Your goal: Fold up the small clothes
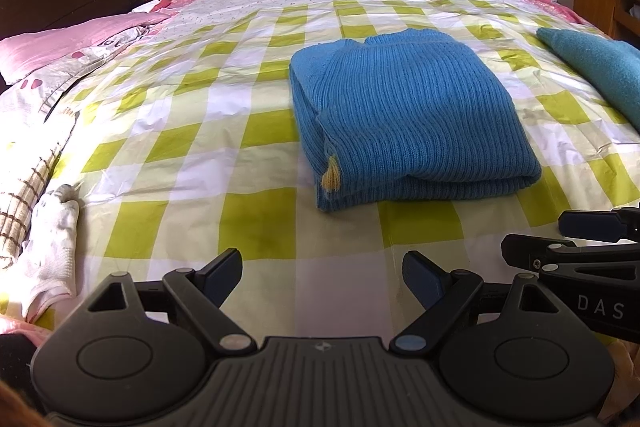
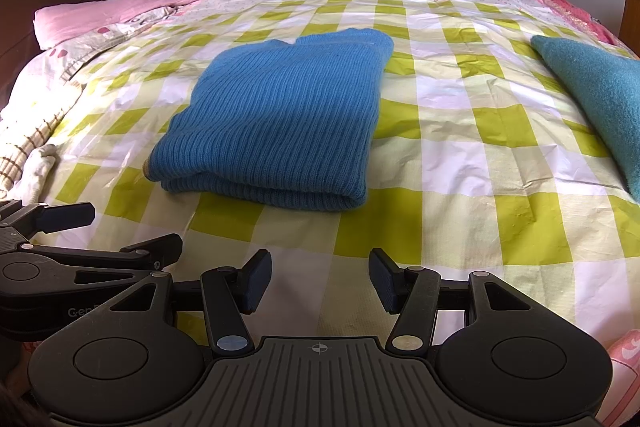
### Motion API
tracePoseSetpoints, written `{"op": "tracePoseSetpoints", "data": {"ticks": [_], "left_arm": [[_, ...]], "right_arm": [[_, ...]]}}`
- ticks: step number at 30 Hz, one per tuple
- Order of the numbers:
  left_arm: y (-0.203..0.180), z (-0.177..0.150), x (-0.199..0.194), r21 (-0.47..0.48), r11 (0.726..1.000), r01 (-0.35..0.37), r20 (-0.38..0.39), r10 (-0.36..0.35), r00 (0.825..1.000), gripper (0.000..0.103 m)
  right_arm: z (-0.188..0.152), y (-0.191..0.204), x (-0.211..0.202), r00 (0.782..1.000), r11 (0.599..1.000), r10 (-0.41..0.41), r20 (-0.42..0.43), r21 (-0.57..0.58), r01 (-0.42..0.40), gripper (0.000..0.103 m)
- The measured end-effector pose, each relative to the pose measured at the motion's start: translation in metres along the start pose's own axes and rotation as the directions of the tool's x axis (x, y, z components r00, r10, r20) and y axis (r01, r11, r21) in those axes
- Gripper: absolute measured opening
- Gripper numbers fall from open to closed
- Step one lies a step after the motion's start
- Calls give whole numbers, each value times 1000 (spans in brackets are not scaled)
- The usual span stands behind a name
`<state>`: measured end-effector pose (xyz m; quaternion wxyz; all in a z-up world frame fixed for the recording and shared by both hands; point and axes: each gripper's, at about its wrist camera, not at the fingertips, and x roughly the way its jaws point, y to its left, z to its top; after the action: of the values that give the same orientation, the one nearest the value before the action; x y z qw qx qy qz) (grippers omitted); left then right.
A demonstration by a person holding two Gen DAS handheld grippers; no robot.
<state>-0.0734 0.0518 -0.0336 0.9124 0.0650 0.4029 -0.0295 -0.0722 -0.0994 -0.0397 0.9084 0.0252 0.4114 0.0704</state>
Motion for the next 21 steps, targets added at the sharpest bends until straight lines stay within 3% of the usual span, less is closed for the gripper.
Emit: {"op": "tracePoseSetpoints", "data": {"ticks": [21], "left_arm": [[0, -1, 0, -3, 1000, 0, -1, 0, 1000, 92]], "right_arm": [[0, 0, -1, 1000, 1000, -5, 6, -5, 5, 54]]}}
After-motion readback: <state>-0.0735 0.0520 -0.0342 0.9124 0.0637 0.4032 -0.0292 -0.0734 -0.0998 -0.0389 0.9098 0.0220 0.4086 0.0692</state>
